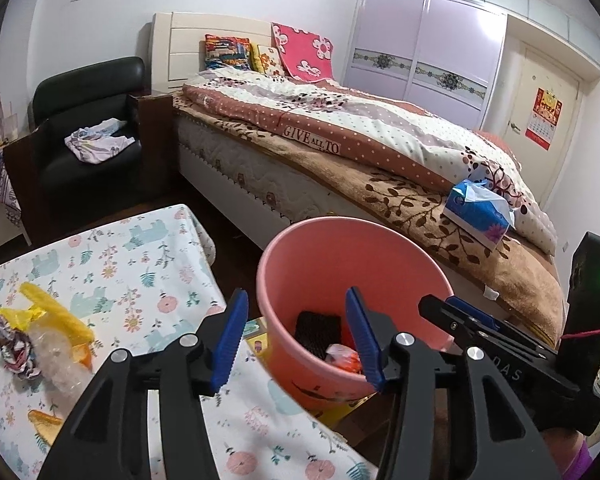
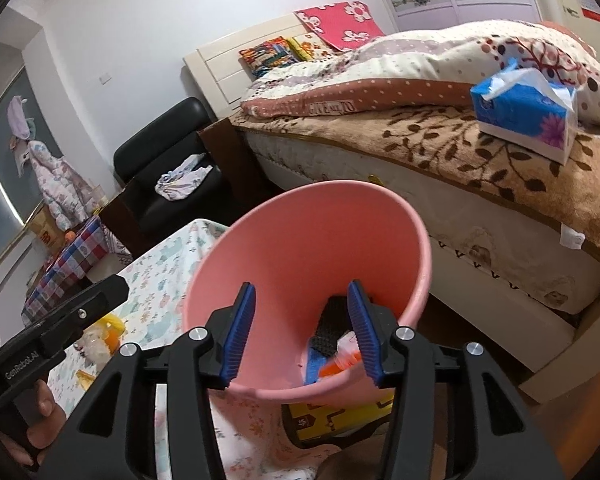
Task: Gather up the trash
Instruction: 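Move both tools back over the table, then grasp the orange peel with the left tool while the right tool grasps the clear plastic bag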
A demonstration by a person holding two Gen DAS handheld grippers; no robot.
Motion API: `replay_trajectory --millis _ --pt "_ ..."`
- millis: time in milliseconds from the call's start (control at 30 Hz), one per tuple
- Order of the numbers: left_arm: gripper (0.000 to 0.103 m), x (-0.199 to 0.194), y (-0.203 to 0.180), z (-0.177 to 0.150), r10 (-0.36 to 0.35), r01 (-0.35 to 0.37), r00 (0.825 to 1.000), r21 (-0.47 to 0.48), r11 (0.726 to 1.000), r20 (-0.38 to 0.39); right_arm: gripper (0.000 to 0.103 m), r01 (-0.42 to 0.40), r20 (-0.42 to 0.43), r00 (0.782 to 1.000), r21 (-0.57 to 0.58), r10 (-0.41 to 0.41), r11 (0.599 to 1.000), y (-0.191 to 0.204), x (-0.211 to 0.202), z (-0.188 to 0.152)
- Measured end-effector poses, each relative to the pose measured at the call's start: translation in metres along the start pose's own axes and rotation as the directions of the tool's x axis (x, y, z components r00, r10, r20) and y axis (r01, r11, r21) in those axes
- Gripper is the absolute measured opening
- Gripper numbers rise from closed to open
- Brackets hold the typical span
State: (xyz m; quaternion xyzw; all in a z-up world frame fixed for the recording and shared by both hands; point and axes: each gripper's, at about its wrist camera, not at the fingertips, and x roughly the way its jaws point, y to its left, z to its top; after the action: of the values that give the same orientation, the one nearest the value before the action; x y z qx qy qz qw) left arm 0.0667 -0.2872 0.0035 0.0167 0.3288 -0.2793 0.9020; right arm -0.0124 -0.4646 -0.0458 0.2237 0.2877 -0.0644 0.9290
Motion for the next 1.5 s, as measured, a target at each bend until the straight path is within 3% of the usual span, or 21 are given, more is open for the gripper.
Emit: replay_trajectory --millis 567,967,1133,1267,1500 --pt "0.050 -0.070 0.065 -0.023 0.106 -0.103 0.994 -0.069 0.992 0.038 0.049 -0.086 -0.015 0.996 -0.141 0.084 0.986 0.076 -0.019 -0.025" --pt "0.050 -0.119 0.155 -0.069 0.258 -0.254 0.966 -0.175 0.951 0.001 0.049 -0.172 -0.089 0.984 -0.241 0.155 0.955 0.125 -0.021 -0.049" --pt "0.050 -0.123 0.185 -0.093 0.290 -0.295 0.955 -0.208 0.933 -0.055 0.049 -0.203 -0.133 0.976 -0.270 0.172 0.941 0.142 -0.013 -0.060" --pt "0.050 -0.113 0.192 -0.102 0.274 -0.288 0.957 -0.229 0.930 -0.093 0.049 -0.222 -0.160 0.970 -0.292 0.182 0.930 0.154 -0.009 -0.067" --pt "0.050 -0.084 0.190 -0.104 0.255 -0.277 0.958 -0.183 0.943 -0.134 0.049 -0.238 -0.194 0.964 -0.316 0.183 0.919 0.164 -0.004 -0.076"
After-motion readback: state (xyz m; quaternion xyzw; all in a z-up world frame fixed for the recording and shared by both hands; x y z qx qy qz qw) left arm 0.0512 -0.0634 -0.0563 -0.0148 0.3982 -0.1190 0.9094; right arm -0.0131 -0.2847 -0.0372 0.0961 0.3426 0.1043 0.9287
